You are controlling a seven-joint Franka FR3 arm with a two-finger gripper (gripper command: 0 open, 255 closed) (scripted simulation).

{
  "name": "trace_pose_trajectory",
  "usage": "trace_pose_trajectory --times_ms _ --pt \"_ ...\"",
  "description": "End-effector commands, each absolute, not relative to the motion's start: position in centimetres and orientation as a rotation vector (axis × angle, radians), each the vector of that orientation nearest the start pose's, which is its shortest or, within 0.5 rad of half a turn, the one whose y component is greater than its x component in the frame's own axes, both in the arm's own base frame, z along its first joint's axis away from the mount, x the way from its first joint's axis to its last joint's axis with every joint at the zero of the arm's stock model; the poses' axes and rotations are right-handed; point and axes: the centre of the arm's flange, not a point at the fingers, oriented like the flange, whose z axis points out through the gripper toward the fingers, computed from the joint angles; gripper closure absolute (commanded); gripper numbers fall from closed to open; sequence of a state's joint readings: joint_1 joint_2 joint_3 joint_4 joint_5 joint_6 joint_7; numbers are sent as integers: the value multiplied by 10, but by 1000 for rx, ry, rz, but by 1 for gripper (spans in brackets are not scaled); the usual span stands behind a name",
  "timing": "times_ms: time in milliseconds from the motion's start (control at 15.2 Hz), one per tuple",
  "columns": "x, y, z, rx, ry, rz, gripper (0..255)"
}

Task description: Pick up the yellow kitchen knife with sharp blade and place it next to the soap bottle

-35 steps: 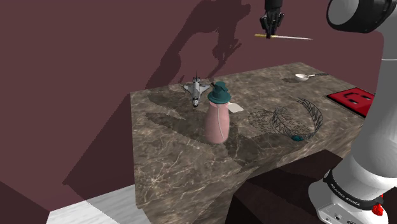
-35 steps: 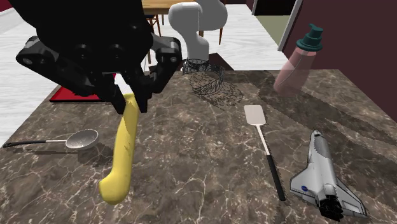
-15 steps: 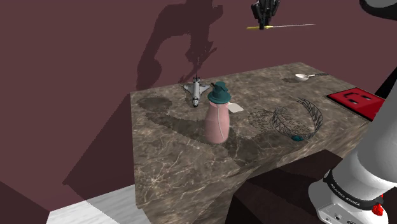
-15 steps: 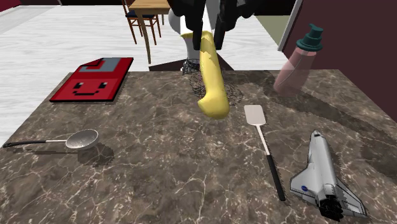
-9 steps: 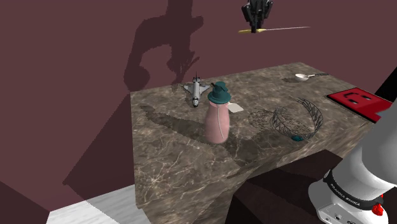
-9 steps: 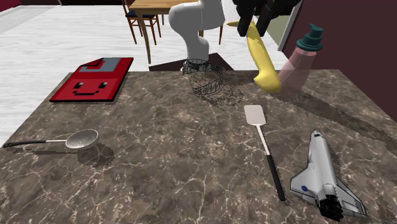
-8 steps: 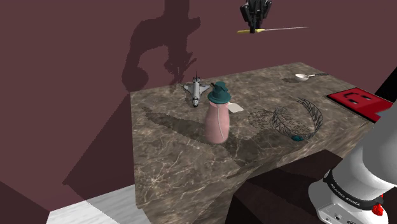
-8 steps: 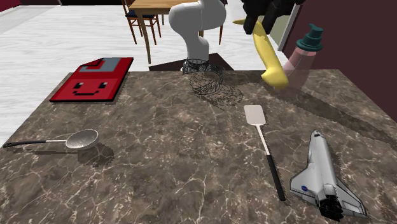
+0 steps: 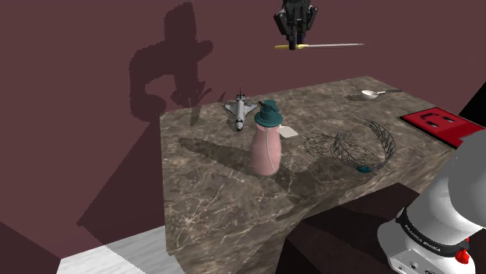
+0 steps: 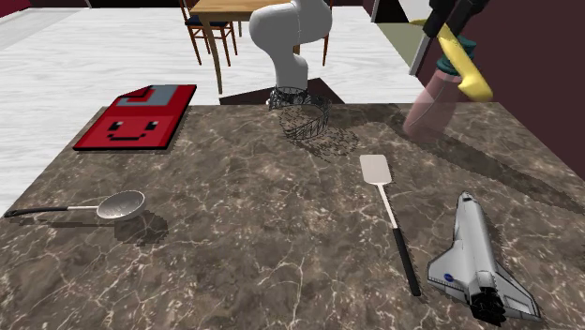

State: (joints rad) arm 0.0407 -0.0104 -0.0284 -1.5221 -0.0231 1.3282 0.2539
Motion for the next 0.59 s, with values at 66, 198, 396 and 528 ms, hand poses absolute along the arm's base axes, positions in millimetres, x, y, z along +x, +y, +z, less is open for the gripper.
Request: trace_pose_trajectory --times_ms 66,198,396,528 --pt "518 43 636 -3152 390 285 255" --pt "514 69 636 -3152 390 285 255" --pt "508 108 636 -3152 390 285 255" --pt "504 134 636 -3152 390 285 255"
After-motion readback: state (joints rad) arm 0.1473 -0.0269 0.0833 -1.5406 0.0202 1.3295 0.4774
